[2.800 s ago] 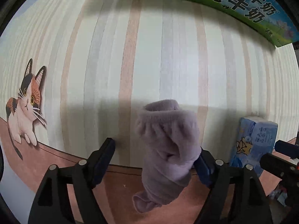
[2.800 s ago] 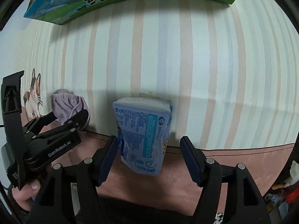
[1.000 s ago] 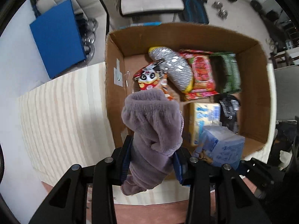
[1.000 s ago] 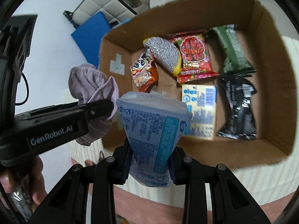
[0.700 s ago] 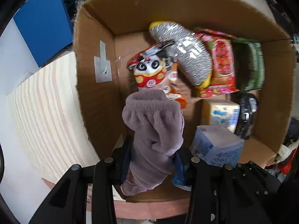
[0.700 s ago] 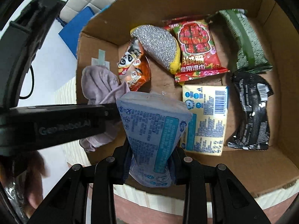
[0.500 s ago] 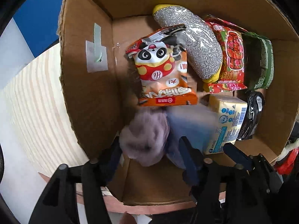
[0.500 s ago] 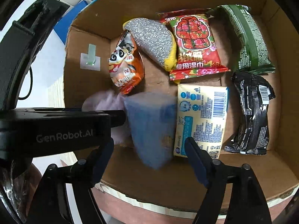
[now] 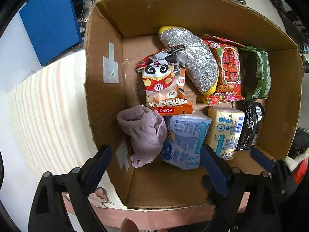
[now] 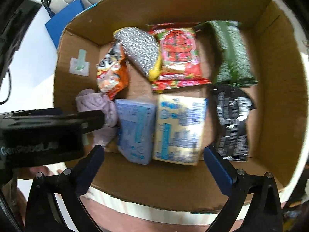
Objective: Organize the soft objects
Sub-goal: 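Carry the sock and blue packet into the box and release both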
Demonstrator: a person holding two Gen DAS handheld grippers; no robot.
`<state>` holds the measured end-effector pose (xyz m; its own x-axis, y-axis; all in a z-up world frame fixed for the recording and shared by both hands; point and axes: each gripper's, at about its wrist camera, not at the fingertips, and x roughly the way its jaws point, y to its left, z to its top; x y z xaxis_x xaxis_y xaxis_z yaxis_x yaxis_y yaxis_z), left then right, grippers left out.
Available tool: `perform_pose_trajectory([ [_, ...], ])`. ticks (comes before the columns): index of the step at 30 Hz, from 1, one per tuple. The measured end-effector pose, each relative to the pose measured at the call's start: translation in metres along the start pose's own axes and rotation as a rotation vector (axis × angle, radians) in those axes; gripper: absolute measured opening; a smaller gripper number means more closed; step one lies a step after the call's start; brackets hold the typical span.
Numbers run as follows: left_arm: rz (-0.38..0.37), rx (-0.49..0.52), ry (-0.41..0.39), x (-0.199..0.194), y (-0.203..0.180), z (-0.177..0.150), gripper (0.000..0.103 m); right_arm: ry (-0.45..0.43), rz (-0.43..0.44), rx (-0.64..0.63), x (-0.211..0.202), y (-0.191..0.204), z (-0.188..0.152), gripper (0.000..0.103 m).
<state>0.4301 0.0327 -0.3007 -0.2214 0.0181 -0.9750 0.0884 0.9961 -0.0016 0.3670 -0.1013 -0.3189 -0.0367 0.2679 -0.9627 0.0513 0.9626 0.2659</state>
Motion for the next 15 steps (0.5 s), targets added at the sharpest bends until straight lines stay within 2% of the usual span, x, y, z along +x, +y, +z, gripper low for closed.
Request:
perform_pose_trajectory([
  [5, -0.041, -0.047, -0.068, -0.006, 0.001, -0.020, 0.094, -0.044, -0.105, -0.027, -0.017, -0.021, -0.004, 0.103],
  [9, 0.005, -0.068, -0.171, -0.014, -0.003, -0.044, 0.094, -0.132, -0.213, -0.053, -0.037, -0.043, -0.009, 0.103],
  [15, -0.012, -0.092, -0.264, -0.019, -0.010, -0.078, 0.094, -0.172, -0.245, -0.072, -0.057, -0.066, -0.026, 0.103],
])
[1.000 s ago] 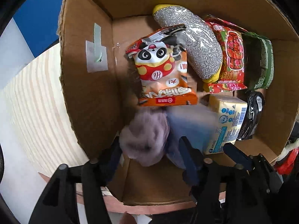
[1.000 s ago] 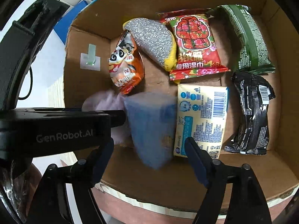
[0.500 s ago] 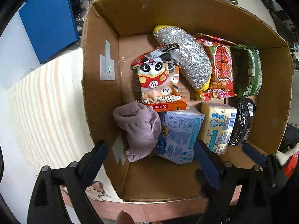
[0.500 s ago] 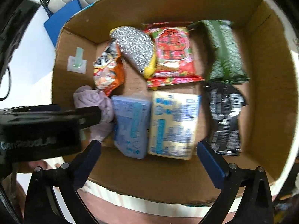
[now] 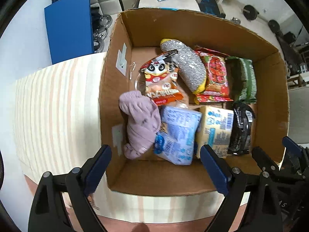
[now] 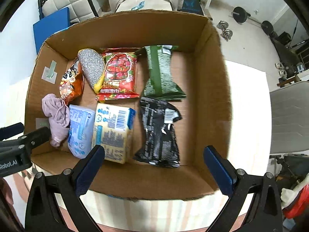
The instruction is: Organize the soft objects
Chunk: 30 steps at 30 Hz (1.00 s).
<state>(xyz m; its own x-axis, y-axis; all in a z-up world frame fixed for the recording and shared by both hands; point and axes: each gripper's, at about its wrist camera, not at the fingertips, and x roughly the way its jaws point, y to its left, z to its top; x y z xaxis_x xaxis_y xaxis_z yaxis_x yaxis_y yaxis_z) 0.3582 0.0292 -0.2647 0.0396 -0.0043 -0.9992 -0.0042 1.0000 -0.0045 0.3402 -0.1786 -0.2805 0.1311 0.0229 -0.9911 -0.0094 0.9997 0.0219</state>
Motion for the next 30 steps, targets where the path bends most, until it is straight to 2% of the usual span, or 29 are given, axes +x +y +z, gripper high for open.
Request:
perform_pose_trajectory([
  [5, 0.053, 0.015, -0.095, -0.020, -0.010, -0.020, 0.094, -0.040, 0.001, -0.007, -0.015, 0.011, -0.007, 0.103],
  [8, 0.090, 0.022, -0.162, -0.040, -0.007, -0.027, 0.094, -0.086, 0.011, 0.004, -0.039, 0.010, -0.018, 0.103],
  [12, 0.077, -0.009, -0.246, -0.074, -0.003, -0.052, 0.094, -0.151, 0.037, 0.024, -0.074, 0.003, -0.036, 0.103],
  [21, 0.037, -0.033, -0.384, -0.158, -0.012, -0.134, 0.094, -0.296, 0.079, 0.032, -0.168, -0.011, -0.106, 0.103],
  [30, 0.050, -0.006, -0.524, -0.224, -0.026, -0.206, 0.094, -0.423, 0.097, 0.008, -0.255, -0.016, -0.179, 0.103],
])
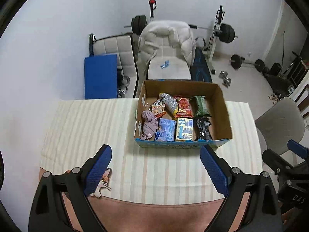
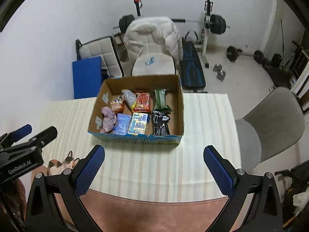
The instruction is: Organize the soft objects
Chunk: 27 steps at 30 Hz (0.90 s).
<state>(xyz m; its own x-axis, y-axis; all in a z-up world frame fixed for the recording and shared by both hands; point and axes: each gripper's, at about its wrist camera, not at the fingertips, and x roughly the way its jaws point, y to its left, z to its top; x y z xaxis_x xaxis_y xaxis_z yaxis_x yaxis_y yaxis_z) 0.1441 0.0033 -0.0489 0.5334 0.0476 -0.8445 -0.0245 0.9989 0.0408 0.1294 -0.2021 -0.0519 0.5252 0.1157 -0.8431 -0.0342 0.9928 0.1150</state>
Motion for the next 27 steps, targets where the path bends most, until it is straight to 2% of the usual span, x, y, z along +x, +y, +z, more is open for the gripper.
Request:
perform_pose_trajectory([
  [5, -0.017, -0.020, -0.028, -0.037, -0.001, -0.016, 0.094, -0.056, 0.007, 0.006, -0.046, 0.000, -0.014, 0.103],
  [13, -0.021, -0.004, -0.049, -0.080, -0.012, -0.040, 0.094, -0.084, 0.023, -0.026, -0.103, 0.004, -0.043, 0.103],
  [22, -0.038, 0.006, -0.060, -0.115, -0.016, -0.053, 0.094, -0.105, 0.029, -0.036, -0.148, 0.000, -0.060, 0.103],
  [27, -0.015, 0.004, -0.114, -0.123, -0.017, -0.053, 0.094, -0.171, -0.017, -0.012, -0.161, -0.005, -0.056, 0.103],
])
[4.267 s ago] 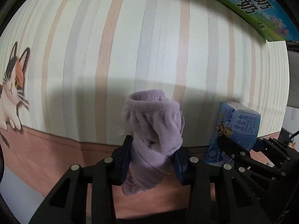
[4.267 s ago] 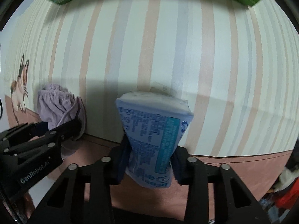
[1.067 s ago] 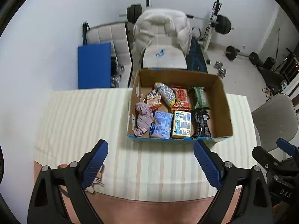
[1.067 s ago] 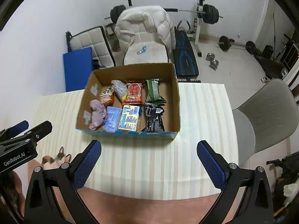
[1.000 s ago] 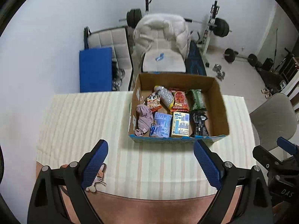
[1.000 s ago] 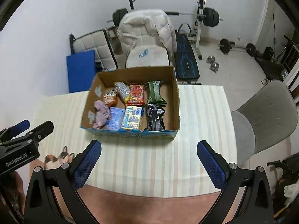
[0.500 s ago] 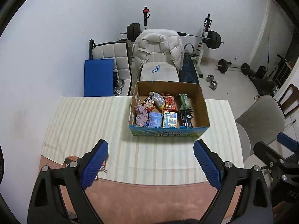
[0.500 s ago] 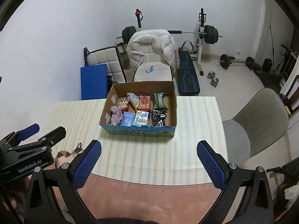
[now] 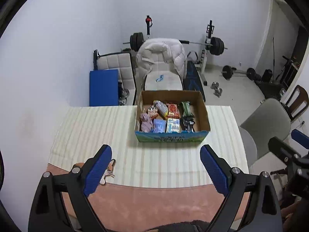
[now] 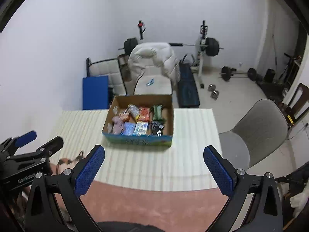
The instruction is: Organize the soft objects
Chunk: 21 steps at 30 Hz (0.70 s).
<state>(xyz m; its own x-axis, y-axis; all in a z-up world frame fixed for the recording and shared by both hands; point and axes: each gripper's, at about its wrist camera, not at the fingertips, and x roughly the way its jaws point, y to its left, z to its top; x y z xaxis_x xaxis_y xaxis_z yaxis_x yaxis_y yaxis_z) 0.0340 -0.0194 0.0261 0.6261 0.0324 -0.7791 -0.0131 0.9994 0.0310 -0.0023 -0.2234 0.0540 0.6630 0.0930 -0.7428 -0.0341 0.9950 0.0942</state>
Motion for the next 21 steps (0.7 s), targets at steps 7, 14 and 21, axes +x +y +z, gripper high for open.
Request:
perform_pose_trajectory([
  [7, 0.005, -0.035, -0.028, 0.005, 0.007, 0.006, 0.103, -0.041, -0.040, 0.018, 0.000, -0.003, 0.014, 0.103],
  [14, 0.028, -0.032, -0.046, 0.006, 0.007, 0.010, 0.103, -0.035, -0.047, -0.009, 0.004, 0.004, 0.020, 0.103],
  [21, 0.025, -0.038, -0.049, 0.006, 0.010, 0.011, 0.103, -0.040, -0.055, -0.031, 0.004, 0.012, 0.025, 0.103],
])
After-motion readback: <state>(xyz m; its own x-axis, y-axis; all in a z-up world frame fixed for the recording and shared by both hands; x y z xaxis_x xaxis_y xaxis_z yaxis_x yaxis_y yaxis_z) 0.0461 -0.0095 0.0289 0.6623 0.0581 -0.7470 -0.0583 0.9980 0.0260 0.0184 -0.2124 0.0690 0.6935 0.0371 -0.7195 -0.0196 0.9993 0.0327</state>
